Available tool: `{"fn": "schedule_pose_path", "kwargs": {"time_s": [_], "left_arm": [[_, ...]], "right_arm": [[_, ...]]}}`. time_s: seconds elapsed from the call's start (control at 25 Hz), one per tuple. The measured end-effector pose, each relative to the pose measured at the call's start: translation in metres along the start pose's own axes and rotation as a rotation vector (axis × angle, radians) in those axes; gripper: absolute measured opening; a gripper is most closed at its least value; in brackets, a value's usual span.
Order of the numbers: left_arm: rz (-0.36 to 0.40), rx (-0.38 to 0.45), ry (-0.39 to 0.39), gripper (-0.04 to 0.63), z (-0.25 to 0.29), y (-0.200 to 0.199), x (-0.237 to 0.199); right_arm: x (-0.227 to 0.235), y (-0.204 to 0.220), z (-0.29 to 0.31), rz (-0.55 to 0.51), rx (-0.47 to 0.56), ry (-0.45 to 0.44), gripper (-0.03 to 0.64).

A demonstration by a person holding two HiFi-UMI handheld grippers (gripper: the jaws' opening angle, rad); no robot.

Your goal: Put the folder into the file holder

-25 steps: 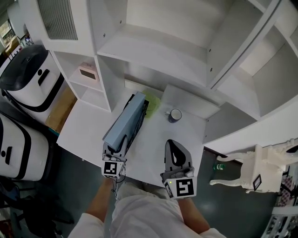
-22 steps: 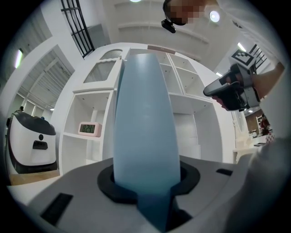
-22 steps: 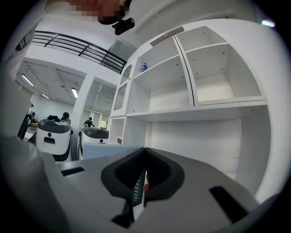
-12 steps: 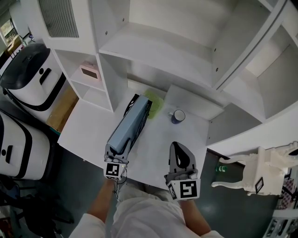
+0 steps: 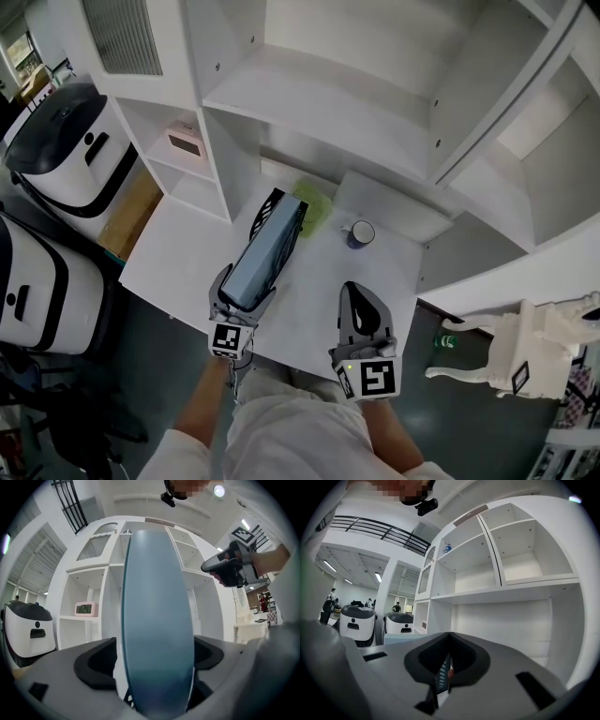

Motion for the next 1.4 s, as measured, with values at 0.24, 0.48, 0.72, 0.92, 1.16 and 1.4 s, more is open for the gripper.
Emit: {"fn": "schedule_pose_path", "kwargs": {"time_s": [0.24,0.48,0.72,0.92,1.16,1.4], "left_arm": [[0.019,-0.01,-0.041,0.482,-0.009,-0.022,-0.002],[0.032,0.018,-0.074,0.468,-0.022,-0.07,0.001],[0.05,0.02,-0.161,0.408,-0.044,-0.112,0.01],[0.059,0.037,-0.273,0.272,-0.07,-0.143,0.021],[0.087,0.049,-0.417,0.179,-0.094,-0.183,0.046],[0.116,0.044,-0.621,0.002,-0.122,-0.205,0.063]], "right_arm": [[0.006,-0.008,-0.001,0.021,-0.005,-0.029,-0.005],[0.01,-0.029,0.0,0.04,0.019,-0.085,-0.005],[0.016,-0.051,-0.005,0.066,0.032,-0.146,-0.005],[0.016,-0.069,-0.012,0.077,0.051,-0.204,-0.005],[0.01,-0.076,-0.016,0.079,0.058,-0.289,-0.005],[0.0,-0.07,-0.017,0.075,0.049,-0.368,-0.005]]}}
Point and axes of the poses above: the fingertips, and each gripper's own axes: z forward along the fingers, x to its right, y out of its underside, the point moved 7 cm from there along -z, backward along the fingers, and after that the axes turned 9 degrees about -y, right-handed, at the moved point
